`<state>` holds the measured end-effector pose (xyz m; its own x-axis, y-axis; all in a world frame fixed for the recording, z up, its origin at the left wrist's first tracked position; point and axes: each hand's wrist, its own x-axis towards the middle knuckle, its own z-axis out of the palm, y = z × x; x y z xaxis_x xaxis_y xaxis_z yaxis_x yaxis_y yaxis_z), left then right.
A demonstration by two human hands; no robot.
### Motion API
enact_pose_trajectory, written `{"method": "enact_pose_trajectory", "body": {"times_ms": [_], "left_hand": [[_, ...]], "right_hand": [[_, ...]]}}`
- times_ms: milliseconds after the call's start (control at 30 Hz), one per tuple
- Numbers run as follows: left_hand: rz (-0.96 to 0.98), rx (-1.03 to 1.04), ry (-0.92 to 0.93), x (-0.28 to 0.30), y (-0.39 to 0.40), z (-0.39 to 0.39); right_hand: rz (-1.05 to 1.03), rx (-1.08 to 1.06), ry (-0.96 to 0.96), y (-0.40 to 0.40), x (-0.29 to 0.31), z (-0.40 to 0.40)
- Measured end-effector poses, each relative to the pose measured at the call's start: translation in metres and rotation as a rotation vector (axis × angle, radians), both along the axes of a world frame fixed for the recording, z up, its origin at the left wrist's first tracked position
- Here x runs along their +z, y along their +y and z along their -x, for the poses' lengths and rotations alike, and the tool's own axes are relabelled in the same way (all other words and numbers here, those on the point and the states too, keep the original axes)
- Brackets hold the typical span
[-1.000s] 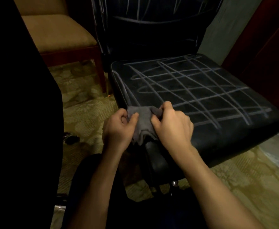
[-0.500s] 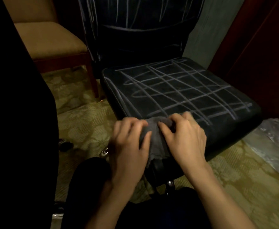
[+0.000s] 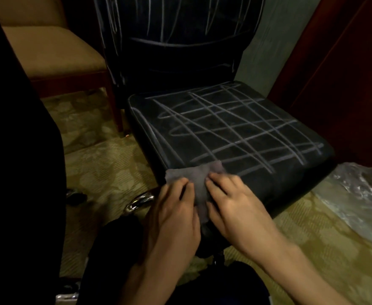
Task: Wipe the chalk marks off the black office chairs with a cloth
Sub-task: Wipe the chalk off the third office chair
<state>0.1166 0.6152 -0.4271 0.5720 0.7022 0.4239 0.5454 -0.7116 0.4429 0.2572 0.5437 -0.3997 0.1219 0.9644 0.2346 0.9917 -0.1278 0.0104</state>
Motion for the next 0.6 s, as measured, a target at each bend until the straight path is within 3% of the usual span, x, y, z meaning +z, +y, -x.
{"method": "enact_pose_trajectory", "body": {"times_ms": [167,300,600], "left_hand": [[0.022,0.073,0.117,0.009,-0.003,-0.015],[0.008,0.127,0.087,0.018,0.021,-0.028],[0.000,-0.067,-0.034,0.008,0.002,-0.009]], "right_hand": [[-0.173,0.003,-0.115,0.012,-0.017,0.005],[-0.284,-0.046,-0.032,0.035,-0.013,-0.002],[-0.317,-0.114,0.055,-0.012,-0.015,0.014]]}}
